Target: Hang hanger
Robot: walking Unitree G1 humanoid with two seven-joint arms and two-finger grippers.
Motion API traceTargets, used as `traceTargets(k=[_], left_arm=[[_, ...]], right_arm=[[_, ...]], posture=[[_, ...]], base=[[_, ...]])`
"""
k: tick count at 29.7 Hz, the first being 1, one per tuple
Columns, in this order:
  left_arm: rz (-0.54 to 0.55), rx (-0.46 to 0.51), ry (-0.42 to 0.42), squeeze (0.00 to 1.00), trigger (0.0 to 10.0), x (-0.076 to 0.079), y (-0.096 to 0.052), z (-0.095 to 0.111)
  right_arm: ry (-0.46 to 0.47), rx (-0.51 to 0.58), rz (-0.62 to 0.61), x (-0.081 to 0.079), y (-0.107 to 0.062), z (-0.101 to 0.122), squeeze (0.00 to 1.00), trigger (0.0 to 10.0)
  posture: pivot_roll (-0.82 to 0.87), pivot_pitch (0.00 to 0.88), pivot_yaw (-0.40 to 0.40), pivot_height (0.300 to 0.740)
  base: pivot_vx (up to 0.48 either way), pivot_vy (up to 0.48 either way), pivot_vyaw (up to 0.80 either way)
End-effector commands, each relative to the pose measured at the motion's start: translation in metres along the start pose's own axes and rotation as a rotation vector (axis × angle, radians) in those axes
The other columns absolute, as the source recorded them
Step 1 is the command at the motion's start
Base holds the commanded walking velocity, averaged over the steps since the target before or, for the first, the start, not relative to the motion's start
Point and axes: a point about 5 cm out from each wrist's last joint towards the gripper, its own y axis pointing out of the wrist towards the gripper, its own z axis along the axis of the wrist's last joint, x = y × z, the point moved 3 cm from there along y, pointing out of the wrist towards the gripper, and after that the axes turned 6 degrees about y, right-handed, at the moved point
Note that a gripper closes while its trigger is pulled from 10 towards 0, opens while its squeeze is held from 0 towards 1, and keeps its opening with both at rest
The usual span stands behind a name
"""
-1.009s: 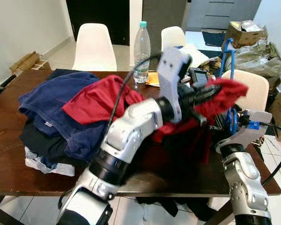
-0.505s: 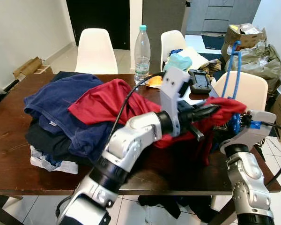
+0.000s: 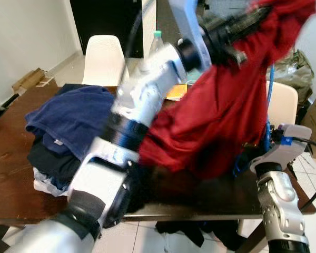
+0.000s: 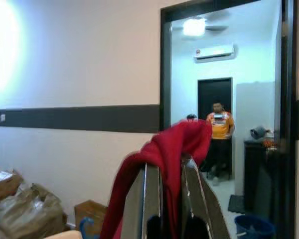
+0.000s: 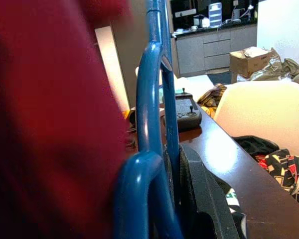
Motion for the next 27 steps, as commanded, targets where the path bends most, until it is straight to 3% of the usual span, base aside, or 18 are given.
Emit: traceTargets(k=[1,6,10,11,12,13,14,15,16,17,18,20,21,23,24,26,27], left_arm=[[-0.005,0.065,-0.006,0.00,0.0,-0.003,0.007,0.026],[0.044,0.149,-0.065,0.00,0.0,-0.016,0.010,0.051],[0.097,0.144,-0.072,0.00,0.0,-0.030,-0.004,0.046],[0.139,0.108,-0.084,0.00,0.0,-0.038,-0.017,0.032],[0.139,0.108,-0.084,0.00,0.0,-0.038,-0.017,0.032],[0.167,0.082,-0.094,0.00,0.0,-0.043,-0.026,0.023],[0.221,0.034,-0.096,0.00,0.0,-0.051,-0.041,0.007],[0.221,0.034,-0.096,0.00,0.0,-0.051,-0.041,0.007],[0.272,-0.013,-0.104,0.00,0.0,-0.058,-0.057,-0.009],[0.272,-0.013,-0.104,0.00,0.0,-0.058,-0.057,-0.009],[0.325,-0.062,-0.098,0.00,0.0,-0.064,-0.075,-0.024],[0.325,-0.062,-0.098,0.00,0.0,-0.064,-0.075,-0.024],[0.394,-0.105,-0.096,0.00,0.0,-0.070,-0.100,-0.037],[0.394,-0.105,-0.096,0.00,0.0,-0.070,-0.100,-0.037],[0.470,-0.128,-0.102,0.00,0.0,-0.077,-0.126,-0.044],[0.470,-0.128,-0.102,0.00,0.0,-0.077,-0.126,-0.044],[0.577,-0.156,-0.090,0.00,0.0,-0.087,-0.161,-0.047]], right_arm=[[-0.008,-0.072,-0.017,0.001,-0.004,-0.018,0.00,10.0],[-0.009,-0.078,-0.015,0.000,-0.006,-0.021,0.00,10.0],[-0.012,-0.080,-0.012,0.000,-0.007,-0.021,0.00,10.0],[-0.014,-0.088,-0.001,-0.001,-0.008,-0.023,0.00,10.0],[-0.014,-0.088,-0.001,-0.001,-0.008,-0.023,0.00,10.0],[-0.016,-0.094,0.007,-0.002,-0.009,-0.024,0.00,10.0],[-0.016,-0.103,0.013,-0.004,-0.010,-0.026,0.00,10.0],[-0.016,-0.103,0.013,-0.004,-0.010,-0.026,0.00,10.0],[-0.017,-0.112,0.019,-0.005,-0.011,-0.028,0.00,10.0],[-0.017,-0.112,0.019,-0.005,-0.011,-0.028,0.00,10.0],[-0.019,-0.120,0.025,-0.006,-0.011,-0.030,0.00,10.0],[-0.019,-0.120,0.025,-0.006,-0.011,-0.030,0.00,10.0],[-0.022,-0.127,0.031,-0.007,-0.012,-0.031,0.00,10.0],[-0.022,-0.127,0.031,-0.007,-0.012,-0.031,0.00,10.0],[-0.025,-0.133,0.038,-0.008,-0.012,-0.032,0.00,10.0],[-0.025,-0.133,0.038,-0.008,-0.012,-0.032,0.00,10.0],[-0.028,-0.137,0.044,-0.009,-0.012,-0.032,0.00,10.0]], posture=[[0.08,0.006,0.034,0.740],[0.08,0.011,0.033,0.740],[0.08,0.020,0.030,0.740],[0.09,0.030,0.027,0.740],[0.09,0.030,0.027,0.740],[0.09,0.031,0.027,0.740],[0.09,0.038,0.023,0.740],[0.09,0.038,0.023,0.740],[0.09,0.041,0.023,0.740],[0.09,0.041,0.023,0.740],[0.09,0.045,0.020,0.740],[0.09,0.045,0.020,0.740],[0.10,0.052,0.015,0.740],[0.10,0.052,0.015,0.740],[0.10,0.057,0.014,0.740],[0.10,0.057,0.014,0.740],[0.10,0.063,0.008,0.740]], base=[[0.000,0.000,0.00],[0.000,0.000,0.00],[0.000,0.000,0.00],[0.000,0.000,0.00],[0.000,0.000,0.00],[0.000,0.000,0.00],[0.000,0.000,0.00],[0.000,0.000,0.00],[0.000,0.000,0.00],[0.000,0.000,0.00],[0.000,0.000,0.00],[0.000,0.000,0.00],[0.000,0.000,0.00],[0.000,0.000,0.00],[0.000,0.000,0.00],[0.000,0.000,0.00],[0.000,0.000,0.00]])
